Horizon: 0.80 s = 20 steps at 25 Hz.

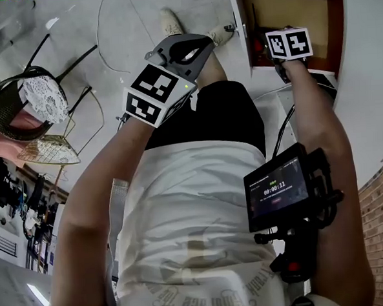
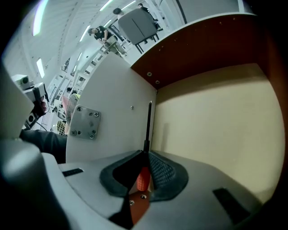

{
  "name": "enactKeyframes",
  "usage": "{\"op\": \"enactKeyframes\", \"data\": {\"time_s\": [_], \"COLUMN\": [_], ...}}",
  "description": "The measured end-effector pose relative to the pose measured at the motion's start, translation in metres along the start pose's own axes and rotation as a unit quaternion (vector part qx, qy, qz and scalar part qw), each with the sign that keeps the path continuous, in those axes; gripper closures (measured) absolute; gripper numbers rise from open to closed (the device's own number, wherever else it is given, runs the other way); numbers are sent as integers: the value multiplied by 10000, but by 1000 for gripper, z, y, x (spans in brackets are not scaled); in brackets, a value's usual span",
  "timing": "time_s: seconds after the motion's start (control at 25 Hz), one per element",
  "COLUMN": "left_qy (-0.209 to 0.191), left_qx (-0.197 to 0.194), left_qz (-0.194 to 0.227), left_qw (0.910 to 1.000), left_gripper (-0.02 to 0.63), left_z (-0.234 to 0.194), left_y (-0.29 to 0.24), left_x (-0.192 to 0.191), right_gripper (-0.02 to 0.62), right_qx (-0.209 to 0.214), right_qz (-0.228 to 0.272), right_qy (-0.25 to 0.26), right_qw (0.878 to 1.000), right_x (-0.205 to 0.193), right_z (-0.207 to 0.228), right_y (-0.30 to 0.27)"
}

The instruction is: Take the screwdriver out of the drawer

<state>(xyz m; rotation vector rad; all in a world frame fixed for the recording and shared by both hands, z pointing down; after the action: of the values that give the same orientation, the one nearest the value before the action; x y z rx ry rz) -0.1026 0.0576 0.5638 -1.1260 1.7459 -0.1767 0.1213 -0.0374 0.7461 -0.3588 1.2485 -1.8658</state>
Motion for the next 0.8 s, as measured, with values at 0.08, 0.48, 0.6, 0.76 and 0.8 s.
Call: {"op": "enactKeyframes", "data": {"time_s": [0.08, 0.48, 0.6, 0.76, 0.8], "left_qy": [-73, -394, -498, -588, -598], "left_qx": [-42, -390, -481, -538, -547], "left_qz": [16, -25, -58, -120, -131], "left_qw": [10000, 9985, 9976, 9967, 9966], "left_gripper": [584, 584, 584, 584, 584], "left_z": [0, 22, 22, 23, 23], "left_y": [-2, 7, 6, 6, 6], "left_x": [2, 32, 32, 30, 29], "right_gripper": [535, 536, 537, 537, 537], "right_qx": [-44, -274, -372, -464, -478], "right_qz": [94, 626, 747, 926, 964], "right_qy": [15, 216, 215, 224, 248], "right_qw": [9999, 9974, 9963, 9944, 9939], "right_x": [0, 6, 0, -8, -9], "right_z": [-2, -33, -40, -46, -47], "right_y": [2, 50, 54, 57, 58]}}
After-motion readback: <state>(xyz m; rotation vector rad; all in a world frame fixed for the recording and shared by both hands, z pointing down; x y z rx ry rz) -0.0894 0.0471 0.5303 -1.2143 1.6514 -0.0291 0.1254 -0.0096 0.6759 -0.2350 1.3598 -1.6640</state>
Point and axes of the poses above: the fingertips, and each gripper's own axes: y backward along the fingers, z to its right, x out of its top, the point moved 9 cm from there along y, backward along the fingers, and after that the axes turned 9 degrees about z, right-handed, at the moved point
